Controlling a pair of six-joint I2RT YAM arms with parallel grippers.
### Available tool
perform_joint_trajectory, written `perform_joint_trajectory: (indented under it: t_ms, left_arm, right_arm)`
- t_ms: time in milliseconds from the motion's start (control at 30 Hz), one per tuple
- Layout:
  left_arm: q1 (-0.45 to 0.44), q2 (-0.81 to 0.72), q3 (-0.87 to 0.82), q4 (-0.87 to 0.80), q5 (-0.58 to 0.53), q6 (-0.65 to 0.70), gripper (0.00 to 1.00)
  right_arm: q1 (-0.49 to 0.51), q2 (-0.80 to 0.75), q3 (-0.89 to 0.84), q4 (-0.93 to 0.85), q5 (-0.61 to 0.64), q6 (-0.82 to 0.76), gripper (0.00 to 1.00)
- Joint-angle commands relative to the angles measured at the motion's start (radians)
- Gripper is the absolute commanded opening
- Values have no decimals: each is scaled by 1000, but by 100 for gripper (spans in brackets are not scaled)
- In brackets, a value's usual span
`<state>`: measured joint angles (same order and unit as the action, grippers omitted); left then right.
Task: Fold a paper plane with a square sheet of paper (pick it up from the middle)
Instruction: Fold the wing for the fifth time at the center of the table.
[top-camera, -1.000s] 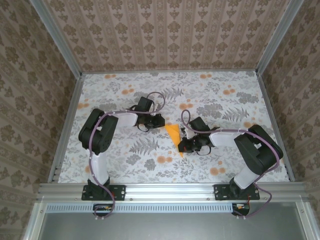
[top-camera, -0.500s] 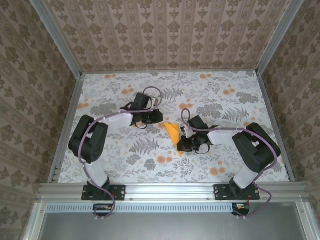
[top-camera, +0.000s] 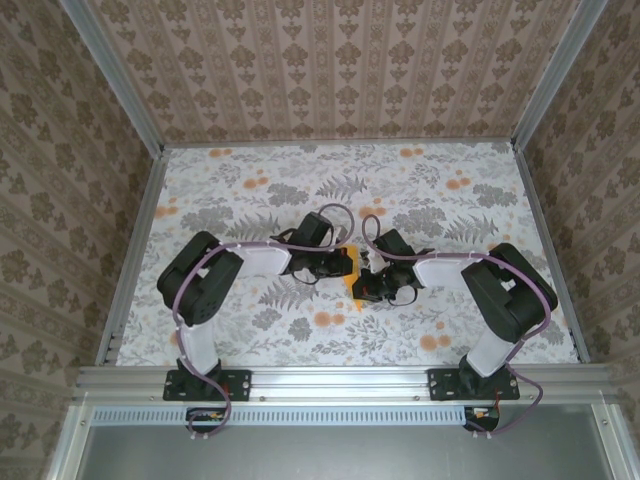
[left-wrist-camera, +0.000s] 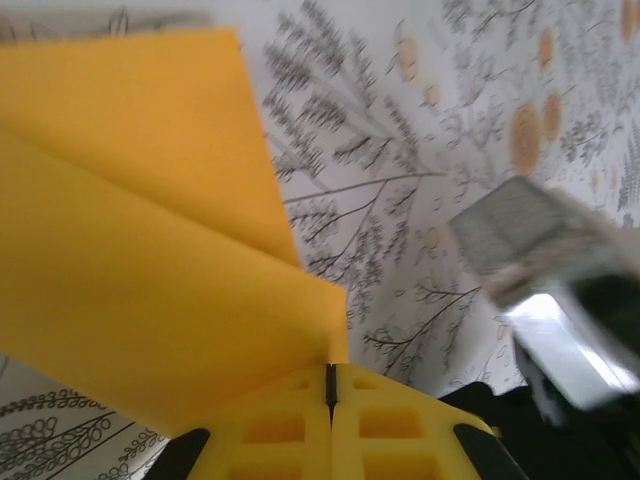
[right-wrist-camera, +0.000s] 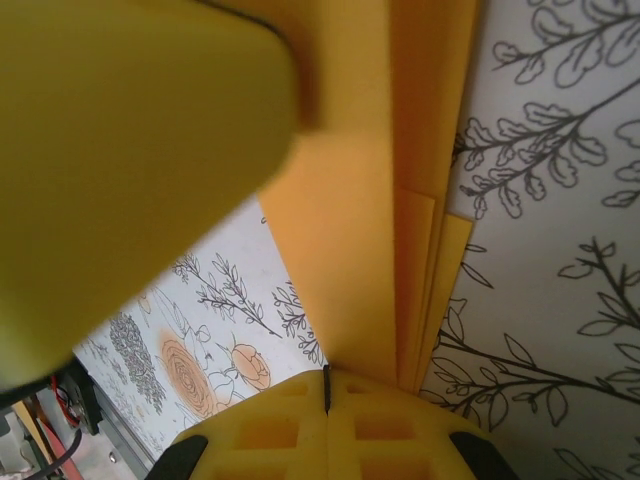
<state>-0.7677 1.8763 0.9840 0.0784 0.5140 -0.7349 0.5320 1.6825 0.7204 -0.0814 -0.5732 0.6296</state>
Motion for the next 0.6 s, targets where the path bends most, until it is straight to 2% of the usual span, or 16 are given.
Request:
perform_joint_trajectory:
  t_ms: [0,267,567]
  left_arm:
    - [-12,24,-3,23,41,-47,5]
    - [1,49,-12,26,20,-21,6]
    - [84,87,-18,39,-13,81,6]
  right_arm:
    - [-1,29,-13,-34,56,15,0]
    - [-1,33,-26,-52,54,3,0]
    - [-1,29,-77,-83,58,-21,0]
